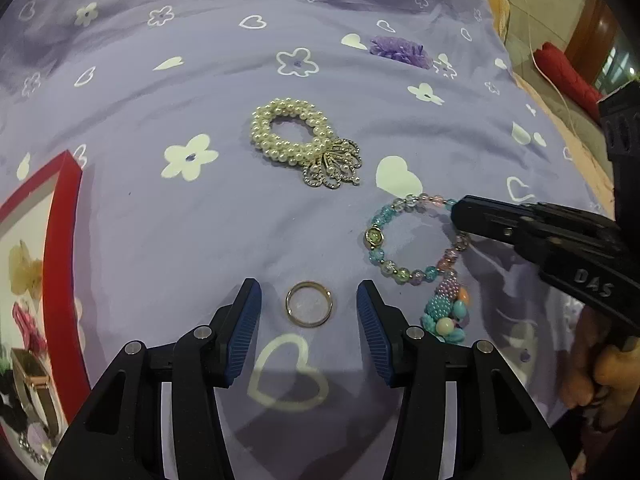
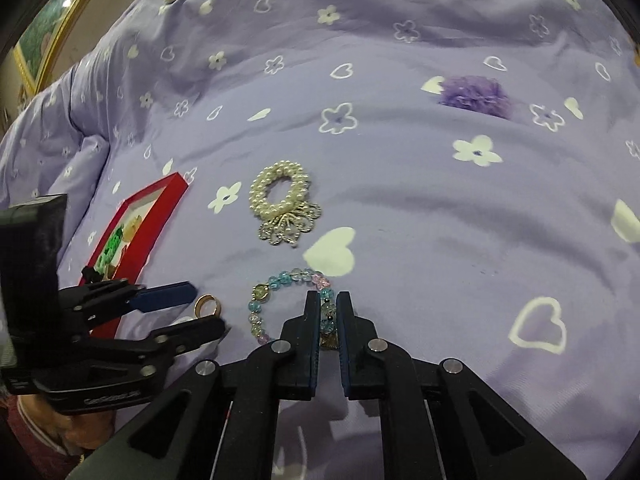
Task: Organize jewelry
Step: 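Grasp the gold ring with the left tool while the right tool grasps the beaded bracelet, then carry the gold ring in the left tool and beaded bracelet in the right tool into the tray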
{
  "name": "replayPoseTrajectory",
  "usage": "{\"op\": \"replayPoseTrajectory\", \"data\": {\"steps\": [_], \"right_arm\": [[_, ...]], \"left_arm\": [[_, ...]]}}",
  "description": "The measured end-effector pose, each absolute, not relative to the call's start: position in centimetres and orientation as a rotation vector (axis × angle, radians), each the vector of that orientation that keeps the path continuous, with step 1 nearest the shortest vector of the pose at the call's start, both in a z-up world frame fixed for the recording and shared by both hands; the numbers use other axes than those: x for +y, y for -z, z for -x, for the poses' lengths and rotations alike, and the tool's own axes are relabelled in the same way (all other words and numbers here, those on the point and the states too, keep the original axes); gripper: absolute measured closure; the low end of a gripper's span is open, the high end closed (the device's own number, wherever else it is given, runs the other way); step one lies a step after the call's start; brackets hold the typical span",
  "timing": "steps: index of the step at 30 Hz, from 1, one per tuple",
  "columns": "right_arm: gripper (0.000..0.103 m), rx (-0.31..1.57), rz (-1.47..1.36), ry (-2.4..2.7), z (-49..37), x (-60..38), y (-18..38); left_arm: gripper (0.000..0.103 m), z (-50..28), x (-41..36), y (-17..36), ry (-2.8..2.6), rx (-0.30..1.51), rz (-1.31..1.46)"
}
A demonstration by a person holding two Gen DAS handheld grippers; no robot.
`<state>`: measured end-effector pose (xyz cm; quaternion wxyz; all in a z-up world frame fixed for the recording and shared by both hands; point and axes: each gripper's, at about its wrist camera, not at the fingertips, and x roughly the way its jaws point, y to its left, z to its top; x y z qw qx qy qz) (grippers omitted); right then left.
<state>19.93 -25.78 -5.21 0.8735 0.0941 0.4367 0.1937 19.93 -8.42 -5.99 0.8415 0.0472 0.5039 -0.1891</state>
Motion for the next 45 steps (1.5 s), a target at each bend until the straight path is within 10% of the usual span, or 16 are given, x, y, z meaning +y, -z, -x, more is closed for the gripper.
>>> {"op": "replayPoseTrajectory", "data": {"steps": [3,45], "right_arm": [[0.096,0.91,-0.218,-0.409,-19.6,-26.2,5.2],[0.096,0.796,-0.101,-0.782,-14.0,-7.0,-2.5]], "left_arm": [[0.082,-19.7,-8.3,6.0,0.401,1.049,-0.11],[0.082,-9.2,12.8,-0.9,0.087,0.889,0.164]]}}
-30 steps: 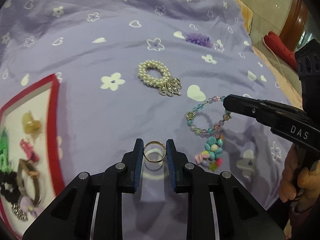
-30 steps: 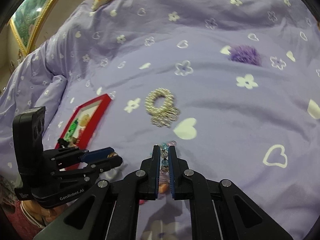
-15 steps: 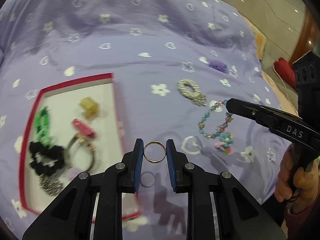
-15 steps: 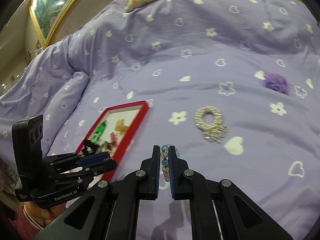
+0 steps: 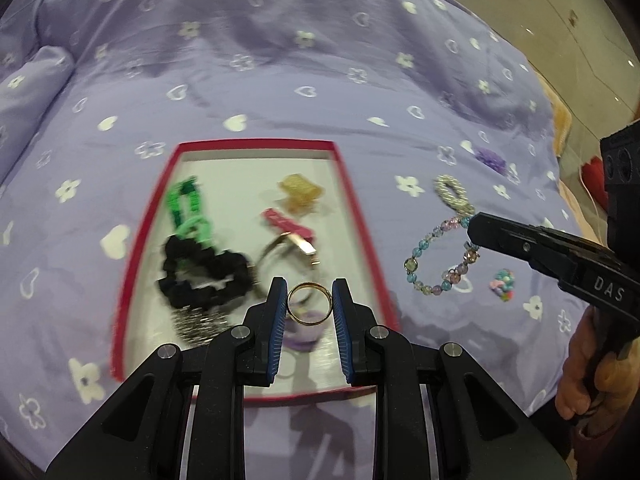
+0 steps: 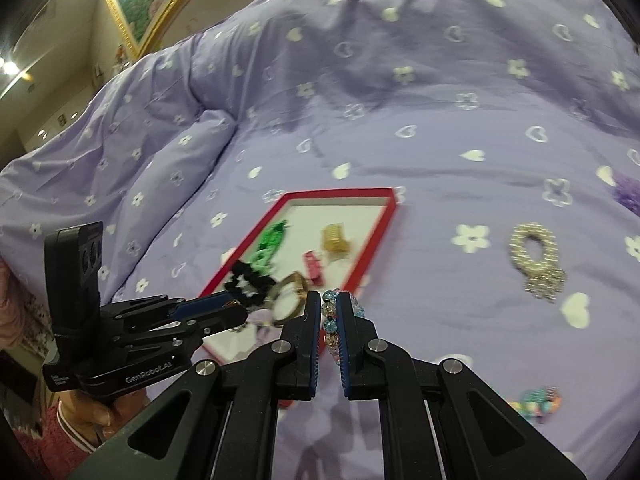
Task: Organize jewelry
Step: 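Carry the gold ring in the left tool and beaded bracelet in the right tool into the tray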
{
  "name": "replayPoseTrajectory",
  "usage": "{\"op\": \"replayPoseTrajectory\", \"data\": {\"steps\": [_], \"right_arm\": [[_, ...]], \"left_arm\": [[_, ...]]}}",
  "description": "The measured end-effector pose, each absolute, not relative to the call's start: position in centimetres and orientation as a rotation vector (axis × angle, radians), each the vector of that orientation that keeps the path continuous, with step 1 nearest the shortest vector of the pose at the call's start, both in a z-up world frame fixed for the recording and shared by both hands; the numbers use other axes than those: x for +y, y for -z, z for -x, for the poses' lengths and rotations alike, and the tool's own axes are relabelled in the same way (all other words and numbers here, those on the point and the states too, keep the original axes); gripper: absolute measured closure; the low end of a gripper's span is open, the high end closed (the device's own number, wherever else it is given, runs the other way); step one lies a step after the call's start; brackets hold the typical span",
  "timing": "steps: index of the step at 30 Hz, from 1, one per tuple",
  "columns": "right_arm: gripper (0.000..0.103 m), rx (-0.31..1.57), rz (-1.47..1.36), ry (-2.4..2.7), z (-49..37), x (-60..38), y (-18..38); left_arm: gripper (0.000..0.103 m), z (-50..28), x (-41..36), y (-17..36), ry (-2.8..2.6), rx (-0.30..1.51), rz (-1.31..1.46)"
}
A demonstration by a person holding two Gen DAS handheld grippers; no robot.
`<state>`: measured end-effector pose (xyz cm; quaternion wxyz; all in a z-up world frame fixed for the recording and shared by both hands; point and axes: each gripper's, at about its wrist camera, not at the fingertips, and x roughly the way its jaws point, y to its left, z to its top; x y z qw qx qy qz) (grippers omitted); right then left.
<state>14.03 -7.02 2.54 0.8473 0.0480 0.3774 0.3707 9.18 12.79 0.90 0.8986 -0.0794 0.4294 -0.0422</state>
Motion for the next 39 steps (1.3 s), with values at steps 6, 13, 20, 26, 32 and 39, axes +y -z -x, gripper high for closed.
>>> {"op": "replayPoseTrajectory", "data": {"steps": [6,13,20,26,32,39], "right_arm": [[0.096,0.804,-0.068,-0.855,-13.2,-3.2,-2.7],[0.096,0.817,-0.05,-0.927,-12.4,0.5,-2.6],[0.096,0.865,-0.03,-0.936,-12.5,2.2,-0.6],[0.096,0.937,-0.018,-0.879,-13.4,1.0,2.2],[0.096,0.981,0.002,-0.848,-14.2,0.3,3.8],[0.095,0.999,0.033,-0.84,-14.3,0.7,4.5]], "left_arm": [[0.082,-8.3,16.0,-0.4,0.029,0.891,0.197],[0.082,-7.9,18.5,0.6,-0.014,0.904,0.226],[0.082,-8.4,19.4,2.3,-0.028,0.936,0.237],[0.082,-9.3,18.9,4.1,-0.023,0.974,0.222],[0.082,-9.7,18.4,5.0,-0.032,0.988,0.189],[0.082,-9.9,18.5,5.2,-0.042,0.998,0.169]]}}
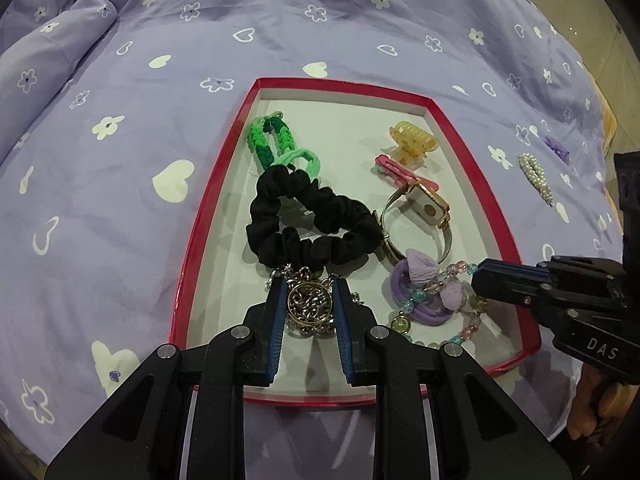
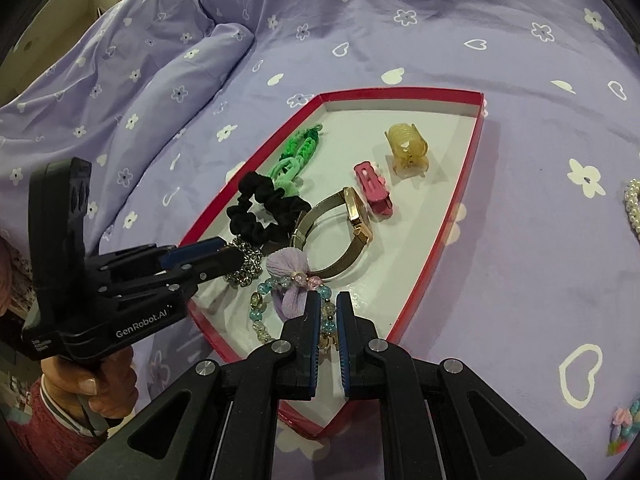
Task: Organize jewelry
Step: 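Carry the gold ring in the left tool and beaded bracelet in the right tool into the tray, then open both tools to drop the ring and beaded bracelet in the tray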
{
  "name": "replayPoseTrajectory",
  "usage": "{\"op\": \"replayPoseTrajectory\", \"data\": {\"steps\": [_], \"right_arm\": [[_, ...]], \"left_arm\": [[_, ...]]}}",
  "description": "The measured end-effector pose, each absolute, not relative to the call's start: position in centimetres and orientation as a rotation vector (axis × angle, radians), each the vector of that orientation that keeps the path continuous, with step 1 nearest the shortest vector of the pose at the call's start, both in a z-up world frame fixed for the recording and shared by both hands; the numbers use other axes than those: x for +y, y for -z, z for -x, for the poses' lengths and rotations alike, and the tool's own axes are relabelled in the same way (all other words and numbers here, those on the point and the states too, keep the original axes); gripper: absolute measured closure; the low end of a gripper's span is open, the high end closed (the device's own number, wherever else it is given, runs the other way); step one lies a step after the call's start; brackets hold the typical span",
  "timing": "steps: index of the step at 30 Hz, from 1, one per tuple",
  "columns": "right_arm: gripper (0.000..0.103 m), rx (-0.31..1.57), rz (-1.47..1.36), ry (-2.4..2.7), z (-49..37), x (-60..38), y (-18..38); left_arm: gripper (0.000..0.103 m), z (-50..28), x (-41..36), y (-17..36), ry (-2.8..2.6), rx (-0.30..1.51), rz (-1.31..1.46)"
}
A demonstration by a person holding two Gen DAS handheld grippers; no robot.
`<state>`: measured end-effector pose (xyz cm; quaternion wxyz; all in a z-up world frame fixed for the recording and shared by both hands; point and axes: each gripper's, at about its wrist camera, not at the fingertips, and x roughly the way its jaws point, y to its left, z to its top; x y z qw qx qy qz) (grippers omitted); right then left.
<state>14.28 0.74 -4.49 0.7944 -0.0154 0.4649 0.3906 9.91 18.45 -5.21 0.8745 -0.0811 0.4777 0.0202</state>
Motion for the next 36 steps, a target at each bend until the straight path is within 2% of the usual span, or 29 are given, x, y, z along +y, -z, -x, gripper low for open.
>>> {"op": "replayPoseTrajectory", "data": {"steps": [19,27,30,32,36], "right_arm": [[0.09,1.006,0.058,-0.841,-14.41,1.29,4.41],[0.087,1.014,0.037,-0.848,-14.33,1.26,4.42],[0.082,1.016,0.026,-0.856,-14.36,1.21,4.38],[0.075,1.012,0.017,-0.863,-14.34,1.16,4.22],[0.065,0.994,0.004,-0.867,-14.13,0.95,3.71]], "left_arm": [[0.082,-10.02,18.32,5.21,-0.051,1.002,0.157],[0.079,-10.01,18.29,5.31,-0.053,1.01,0.159],[0.076,-9.94,18.39,5.29,-0.05,1.013,0.169],[0.074,-9.85,18.45,5.21,-0.05,1.012,0.171],[0.064,-9.46,18.53,4.73,-0.057,1.005,0.173]]}}
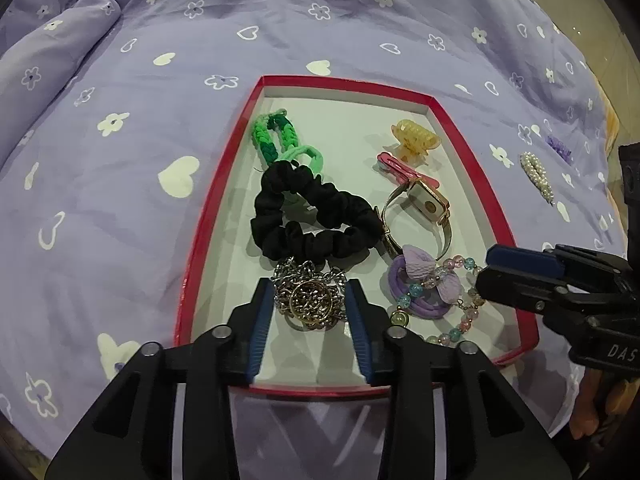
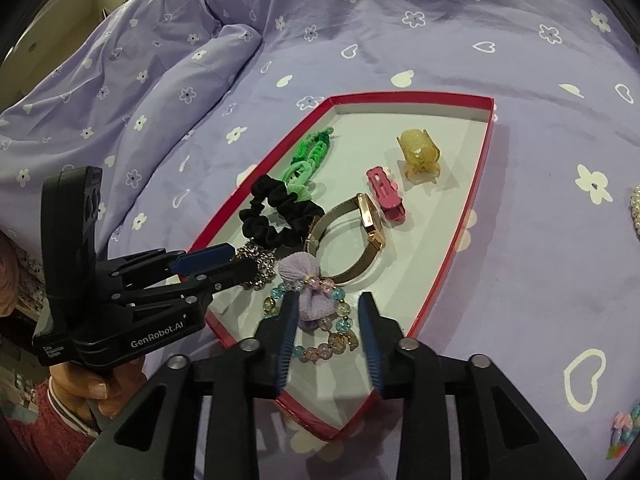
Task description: Organize jewelry
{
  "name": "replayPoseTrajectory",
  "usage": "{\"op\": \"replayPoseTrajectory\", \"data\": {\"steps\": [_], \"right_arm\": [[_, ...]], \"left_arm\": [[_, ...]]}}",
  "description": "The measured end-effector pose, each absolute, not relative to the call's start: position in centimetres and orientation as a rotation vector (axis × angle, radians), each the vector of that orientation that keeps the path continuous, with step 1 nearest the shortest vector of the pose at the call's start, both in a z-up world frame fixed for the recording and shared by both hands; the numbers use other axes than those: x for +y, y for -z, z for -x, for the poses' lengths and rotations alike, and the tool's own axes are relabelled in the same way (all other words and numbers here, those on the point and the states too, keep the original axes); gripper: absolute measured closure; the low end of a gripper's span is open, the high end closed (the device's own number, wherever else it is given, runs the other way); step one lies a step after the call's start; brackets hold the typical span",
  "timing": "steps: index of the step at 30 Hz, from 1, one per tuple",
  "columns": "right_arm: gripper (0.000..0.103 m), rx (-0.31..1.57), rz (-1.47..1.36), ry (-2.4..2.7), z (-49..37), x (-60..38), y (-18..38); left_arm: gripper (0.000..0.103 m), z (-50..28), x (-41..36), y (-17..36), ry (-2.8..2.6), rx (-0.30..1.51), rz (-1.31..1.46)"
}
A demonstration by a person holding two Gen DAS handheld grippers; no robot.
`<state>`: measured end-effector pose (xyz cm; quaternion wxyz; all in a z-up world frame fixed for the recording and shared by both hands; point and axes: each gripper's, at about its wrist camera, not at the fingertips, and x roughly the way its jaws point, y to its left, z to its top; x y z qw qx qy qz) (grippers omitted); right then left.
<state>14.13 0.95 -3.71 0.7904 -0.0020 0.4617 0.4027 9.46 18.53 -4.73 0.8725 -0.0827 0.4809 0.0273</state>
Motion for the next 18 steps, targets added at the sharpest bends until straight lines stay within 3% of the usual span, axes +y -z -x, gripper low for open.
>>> {"op": "replayPoseTrajectory", "data": {"steps": [6,10,18], "right_arm": [[0.061,0.949,-0.046,-0.847,-14.1,-0.5,2.5],[0.048,0.912,-0.09,-0.836,-13.7,-1.6,1.6],[0.027,0.874,-0.196,-0.847,-12.6,-2.9,1.2]], "left_arm": [[0.039,-8.4,19.1,3.3,-0.071,0.971,0.201],[0.029,-7.4,19.2,2.4,-0.079,0.945,0.216],[0.017,-4.8,19.4,1.3,-0.11,0.911,0.255]]}}
